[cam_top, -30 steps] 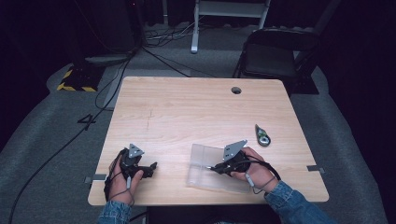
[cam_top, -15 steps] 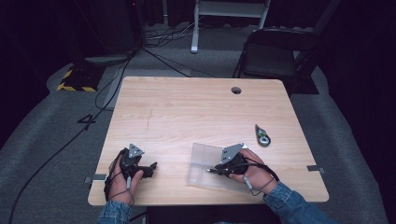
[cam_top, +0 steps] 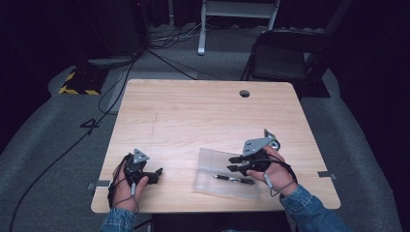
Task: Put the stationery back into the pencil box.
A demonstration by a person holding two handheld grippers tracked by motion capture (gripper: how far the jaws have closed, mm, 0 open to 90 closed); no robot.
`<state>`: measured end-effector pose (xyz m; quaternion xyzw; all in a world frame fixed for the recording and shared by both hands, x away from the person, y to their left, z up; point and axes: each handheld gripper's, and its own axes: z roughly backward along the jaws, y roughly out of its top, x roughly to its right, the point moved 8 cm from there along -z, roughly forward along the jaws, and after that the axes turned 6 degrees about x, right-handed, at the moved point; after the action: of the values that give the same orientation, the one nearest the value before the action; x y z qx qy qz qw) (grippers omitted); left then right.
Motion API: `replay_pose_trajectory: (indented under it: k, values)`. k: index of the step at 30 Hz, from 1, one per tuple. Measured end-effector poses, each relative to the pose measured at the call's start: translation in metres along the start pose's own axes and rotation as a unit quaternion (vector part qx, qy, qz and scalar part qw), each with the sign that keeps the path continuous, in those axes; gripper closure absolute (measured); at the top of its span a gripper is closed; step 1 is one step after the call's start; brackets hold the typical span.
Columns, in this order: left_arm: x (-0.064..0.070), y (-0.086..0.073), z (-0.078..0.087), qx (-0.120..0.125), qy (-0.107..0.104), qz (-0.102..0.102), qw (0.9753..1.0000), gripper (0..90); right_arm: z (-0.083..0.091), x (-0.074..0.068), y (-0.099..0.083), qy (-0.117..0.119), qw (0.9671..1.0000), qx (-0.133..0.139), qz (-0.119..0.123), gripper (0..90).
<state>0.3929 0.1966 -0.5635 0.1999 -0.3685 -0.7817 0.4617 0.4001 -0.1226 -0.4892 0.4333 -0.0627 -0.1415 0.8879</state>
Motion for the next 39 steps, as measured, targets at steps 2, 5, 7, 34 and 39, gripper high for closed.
replay_pose_trajectory:
  k: [2,5,7,34,39]
  values:
    - [0.000,0.000,0.000,-0.001,0.000,0.001,1.0000,10.9,0.007,0.006,0.003,-0.014,0.9997,0.017,-0.013,61.1]
    - [0.000,0.000,0.000,0.000,0.000,0.000,1.0000,10.9,0.016,0.015,0.006,-0.029,0.9984,0.034,-0.035,57.2]
    - [0.000,0.000,0.000,-0.001,0.000,0.001,1.0000,10.9,0.024,0.023,0.007,-0.044,0.9971,0.042,-0.045,55.4]
    - [0.000,-0.001,0.001,0.000,0.003,0.002,1.0000,10.9,0.072,0.127,-0.041,-0.210,0.9551,0.033,-0.206,40.2]
    - [0.000,-0.002,0.002,0.000,0.007,0.005,1.0000,10.9,0.069,0.144,-0.057,-0.232,0.9458,0.023,-0.226,41.3]
